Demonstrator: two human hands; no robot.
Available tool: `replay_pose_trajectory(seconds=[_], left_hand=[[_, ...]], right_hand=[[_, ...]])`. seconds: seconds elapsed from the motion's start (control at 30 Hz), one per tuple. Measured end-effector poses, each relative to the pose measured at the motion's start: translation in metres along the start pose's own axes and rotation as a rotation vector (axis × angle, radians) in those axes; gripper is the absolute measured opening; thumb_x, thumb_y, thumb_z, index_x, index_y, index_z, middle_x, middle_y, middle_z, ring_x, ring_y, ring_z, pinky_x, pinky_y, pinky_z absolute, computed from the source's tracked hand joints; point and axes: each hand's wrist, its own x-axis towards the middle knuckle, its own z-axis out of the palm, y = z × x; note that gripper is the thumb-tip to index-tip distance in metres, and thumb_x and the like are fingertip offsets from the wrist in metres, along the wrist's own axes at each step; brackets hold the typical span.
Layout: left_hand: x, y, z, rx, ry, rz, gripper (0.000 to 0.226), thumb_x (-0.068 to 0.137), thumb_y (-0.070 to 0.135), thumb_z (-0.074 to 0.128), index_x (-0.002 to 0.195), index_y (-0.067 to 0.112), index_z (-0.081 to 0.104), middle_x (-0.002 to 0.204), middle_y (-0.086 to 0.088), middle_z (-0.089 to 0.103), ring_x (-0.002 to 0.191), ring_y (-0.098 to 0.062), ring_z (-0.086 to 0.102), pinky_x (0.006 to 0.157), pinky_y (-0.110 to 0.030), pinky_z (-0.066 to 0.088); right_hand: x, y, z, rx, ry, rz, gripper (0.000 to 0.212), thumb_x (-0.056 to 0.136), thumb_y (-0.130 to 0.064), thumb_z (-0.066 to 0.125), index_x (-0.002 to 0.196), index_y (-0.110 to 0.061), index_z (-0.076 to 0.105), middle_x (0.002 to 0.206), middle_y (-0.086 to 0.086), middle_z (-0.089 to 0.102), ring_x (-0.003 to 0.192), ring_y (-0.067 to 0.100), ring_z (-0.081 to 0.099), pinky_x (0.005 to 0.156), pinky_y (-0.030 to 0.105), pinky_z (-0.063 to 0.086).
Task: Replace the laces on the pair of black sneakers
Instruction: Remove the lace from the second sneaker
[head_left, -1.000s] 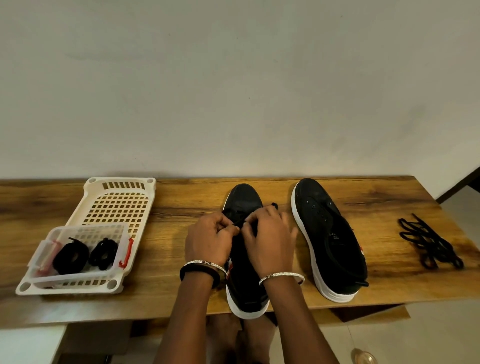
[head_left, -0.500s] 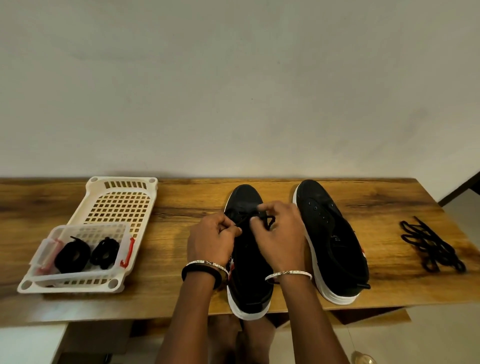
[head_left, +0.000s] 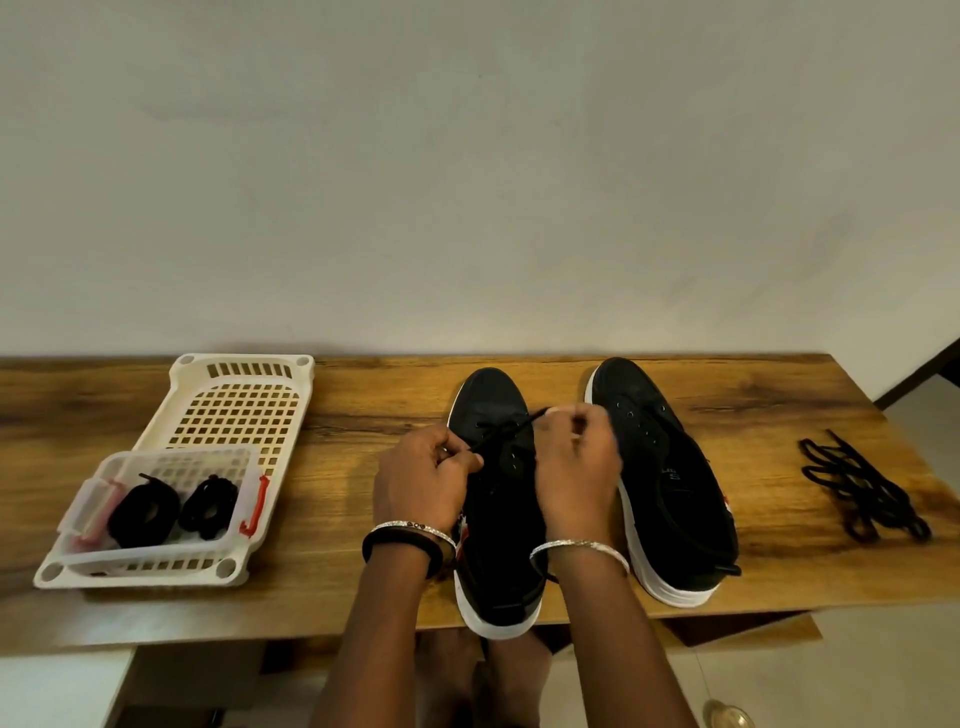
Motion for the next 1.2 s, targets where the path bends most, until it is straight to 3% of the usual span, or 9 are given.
replay_pose_trajectory(seconds=[0.13,0.3,0.4,0.5,0.67,0.83,0.93,1.03,1.2], left_hand=[[0.0,0.0,0.0,-0.011,-0.009,0.001,0.018,0.077,0.016,0.079,0.066,0.024,0.067,0.059,0.008,0.062,0.054,-0.005,0.055,0.053,-0.021,0.035],[0.001,0.0,0.001,-0.01,-0.001,-0.005,0.018,0.075,0.016,0.079,0.065,0.024,0.067,0.059,0.008,0.063,0.056,-0.006,0.058,0.054,-0.021,0.037],[0.002,-0.001,0.002,0.008,-0.005,0.008,0.017,0.077,0.017,0.078,0.066,0.025,0.067,0.06,0.009,0.064,0.056,-0.005,0.058,0.053,-0.022,0.037],[0.002,-0.002,0.002,0.019,-0.001,0.003,0.016,0.078,0.018,0.076,0.066,0.024,0.067,0.057,0.008,0.063,0.054,-0.006,0.056,0.052,-0.022,0.036],[0.001,-0.001,0.002,0.026,0.011,-0.001,0.015,0.078,0.019,0.076,0.067,0.024,0.068,0.062,0.008,0.065,0.06,-0.008,0.06,0.054,-0.023,0.035],[-0.001,0.001,0.0,0.008,0.004,-0.011,0.015,0.077,0.019,0.078,0.067,0.024,0.068,0.067,0.006,0.066,0.064,-0.011,0.061,0.055,-0.023,0.036],[-0.001,0.002,0.0,0.006,0.001,-0.017,0.016,0.076,0.019,0.078,0.066,0.024,0.068,0.068,0.007,0.066,0.065,-0.011,0.061,0.056,-0.024,0.036],[0.0,0.002,0.001,-0.002,0.0,-0.019,0.016,0.076,0.018,0.079,0.065,0.024,0.068,0.068,0.007,0.066,0.066,-0.012,0.062,0.056,-0.024,0.038],[0.0,0.002,0.001,0.011,-0.004,-0.008,0.016,0.077,0.019,0.077,0.065,0.025,0.068,0.064,0.006,0.065,0.063,-0.012,0.061,0.056,-0.026,0.04]], right_hand=[[0.012,0.011,-0.015,0.131,-0.07,0.503,0.012,0.091,-0.015,0.06,0.079,-0.013,0.06,0.066,0.004,0.062,0.053,0.015,0.054,0.047,0.025,0.042],[0.007,0.003,-0.015,-0.295,-0.045,-0.108,0.028,0.082,-0.022,0.075,0.107,-0.025,0.062,0.108,-0.008,0.054,0.081,-0.002,0.053,0.065,0.017,0.043],[-0.001,0.0,-0.007,-0.5,-0.28,-0.359,0.02,0.085,-0.026,0.072,0.104,-0.029,0.067,0.114,-0.011,0.051,0.094,0.004,0.057,0.077,0.025,0.054],[-0.006,0.004,0.0,-0.782,-0.386,-0.398,0.014,0.091,-0.033,0.067,0.104,-0.026,0.066,0.113,-0.009,0.05,0.097,0.01,0.055,0.077,0.026,0.049],[-0.007,0.009,0.004,-0.774,-0.347,-0.43,0.013,0.099,-0.031,0.052,0.101,-0.021,0.06,0.106,-0.004,0.053,0.091,0.015,0.055,0.071,0.028,0.045],[0.003,0.005,-0.005,-0.151,-0.053,0.008,0.01,0.098,-0.02,0.049,0.091,-0.016,0.055,0.083,0.002,0.063,0.079,0.026,0.064,0.07,0.041,0.053],[0.011,0.011,-0.017,-0.225,-0.078,0.177,0.012,0.094,-0.024,0.053,0.084,-0.018,0.059,0.083,0.005,0.068,0.075,0.024,0.065,0.068,0.039,0.053],[0.009,0.013,-0.02,-0.51,-0.142,0.025,0.004,0.09,-0.024,0.064,0.089,-0.021,0.061,0.099,-0.002,0.058,0.076,0.012,0.053,0.066,0.031,0.042],[0.0,0.005,-0.007,-0.524,-0.315,-0.329,0.023,0.084,-0.027,0.071,0.106,-0.028,0.064,0.112,-0.011,0.048,0.094,0.003,0.052,0.077,0.021,0.045]])
